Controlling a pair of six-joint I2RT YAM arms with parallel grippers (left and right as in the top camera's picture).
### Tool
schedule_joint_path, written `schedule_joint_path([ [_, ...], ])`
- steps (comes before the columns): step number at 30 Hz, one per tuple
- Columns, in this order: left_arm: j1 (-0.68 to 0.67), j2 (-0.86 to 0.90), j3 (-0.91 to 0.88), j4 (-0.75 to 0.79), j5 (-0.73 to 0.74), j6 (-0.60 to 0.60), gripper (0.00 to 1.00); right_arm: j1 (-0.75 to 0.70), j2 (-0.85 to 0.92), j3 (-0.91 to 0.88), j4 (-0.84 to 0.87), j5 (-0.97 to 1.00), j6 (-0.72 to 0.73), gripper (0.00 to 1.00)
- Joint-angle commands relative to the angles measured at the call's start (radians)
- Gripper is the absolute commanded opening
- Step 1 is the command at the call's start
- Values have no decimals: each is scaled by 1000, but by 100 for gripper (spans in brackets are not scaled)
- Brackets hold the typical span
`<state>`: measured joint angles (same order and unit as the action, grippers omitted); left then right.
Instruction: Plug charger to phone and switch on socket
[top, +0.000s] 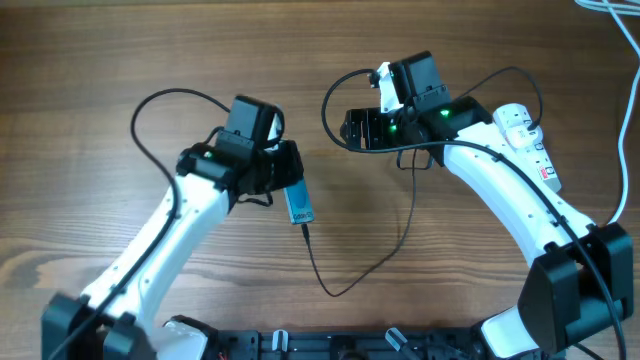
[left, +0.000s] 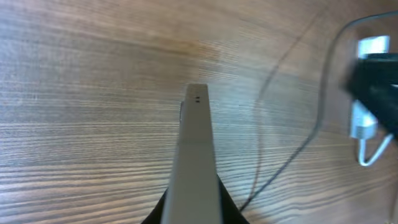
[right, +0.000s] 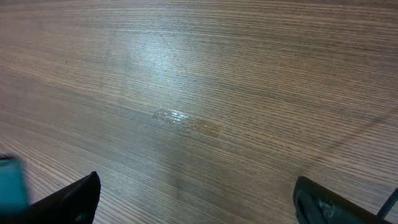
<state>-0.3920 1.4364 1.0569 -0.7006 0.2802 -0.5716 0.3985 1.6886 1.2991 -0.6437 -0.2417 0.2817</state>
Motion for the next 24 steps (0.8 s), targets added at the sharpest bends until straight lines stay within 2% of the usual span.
schedule_joint_path([
  [1,-6,92,-6,15,-23,-25,4,2,3,17,-1,18,-16,100],
  [12,-5,161,-6,84,-24,-24,4,2,3,17,-1,18,-16,100],
  [15,-6,163,-6,84,-7,-19,4,2,3,17,74,6,101,100],
  [17,-5,163,-6,101,45,12,4,2,2,17,42,-43,73,100],
  [18,2,163,-6,140,154,77,4,2,2,17,26,-166,-1,100],
  [20,40,163,-6,215,425,174,4,1,2,17,-13,-589,-294,98],
  [21,76,163,-6,255,542,176,4,-2,2,17,-34,-718,-367,94],
  [24,177,163,-6,407,868,175,4,-6,2,17,-60,-785,-387,86],
])
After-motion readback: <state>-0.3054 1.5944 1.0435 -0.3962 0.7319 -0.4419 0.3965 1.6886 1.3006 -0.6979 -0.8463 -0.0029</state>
